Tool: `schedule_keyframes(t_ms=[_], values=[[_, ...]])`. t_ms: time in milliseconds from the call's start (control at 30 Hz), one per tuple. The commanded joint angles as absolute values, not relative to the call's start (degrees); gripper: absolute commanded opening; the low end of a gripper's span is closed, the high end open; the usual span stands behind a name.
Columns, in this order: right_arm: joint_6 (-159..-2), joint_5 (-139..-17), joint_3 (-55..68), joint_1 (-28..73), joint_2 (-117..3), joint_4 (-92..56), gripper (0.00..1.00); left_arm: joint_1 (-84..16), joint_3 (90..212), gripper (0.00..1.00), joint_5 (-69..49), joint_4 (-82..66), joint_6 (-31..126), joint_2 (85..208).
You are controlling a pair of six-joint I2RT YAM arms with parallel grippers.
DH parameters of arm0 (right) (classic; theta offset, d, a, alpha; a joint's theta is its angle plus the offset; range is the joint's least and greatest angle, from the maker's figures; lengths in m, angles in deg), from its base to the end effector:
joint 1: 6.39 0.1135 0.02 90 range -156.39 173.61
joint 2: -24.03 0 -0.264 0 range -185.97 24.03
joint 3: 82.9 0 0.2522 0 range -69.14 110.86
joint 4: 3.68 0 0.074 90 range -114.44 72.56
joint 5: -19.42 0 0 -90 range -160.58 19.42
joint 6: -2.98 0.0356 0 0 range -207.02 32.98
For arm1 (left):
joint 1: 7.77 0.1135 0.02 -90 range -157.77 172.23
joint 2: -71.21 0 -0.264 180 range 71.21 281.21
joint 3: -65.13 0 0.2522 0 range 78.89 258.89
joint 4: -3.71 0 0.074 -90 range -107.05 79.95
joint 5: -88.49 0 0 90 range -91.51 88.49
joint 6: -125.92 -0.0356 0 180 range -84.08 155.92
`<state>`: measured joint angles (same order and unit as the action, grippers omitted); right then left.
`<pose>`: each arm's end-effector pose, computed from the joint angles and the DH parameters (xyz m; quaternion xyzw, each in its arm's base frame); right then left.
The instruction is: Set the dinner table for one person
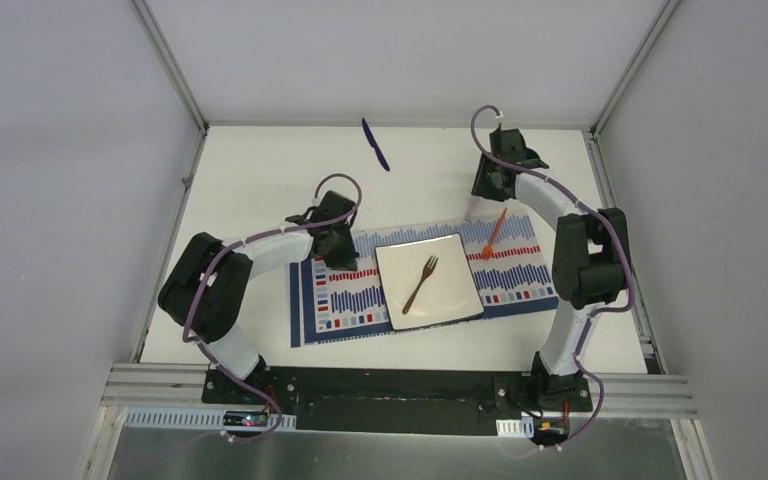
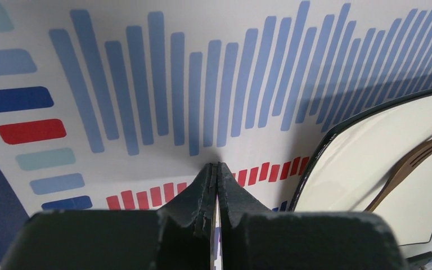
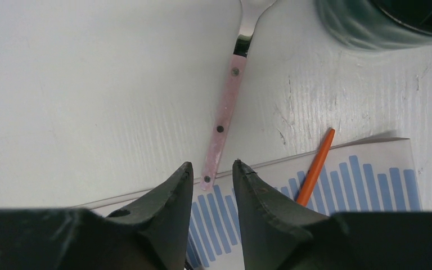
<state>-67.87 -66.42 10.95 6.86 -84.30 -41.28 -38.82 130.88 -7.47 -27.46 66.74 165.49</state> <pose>0.4041 0.0925 0.2147 0.0604 0.9433 0.0576 0.3214 0.2692 -0.1664 0.1618 0.0155 0.9639 -0.1772 0.1981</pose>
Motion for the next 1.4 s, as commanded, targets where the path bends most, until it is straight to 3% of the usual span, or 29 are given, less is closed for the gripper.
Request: schedule_keyframes(t_ms=[0, 1367], values=[[-68.18, -66.85, 14.93, 7.03, -84.92, -41.89, 0.37, -38.91, 132.38, 0.04, -6.37, -25.59, 67.83, 170.31], [-69.42, -66.11, 14.50, 6.87, -85.09, -42.46, 0.37, -24.61, 141.58, 0.03, -6.77, -29.96, 62.81, 180.49]])
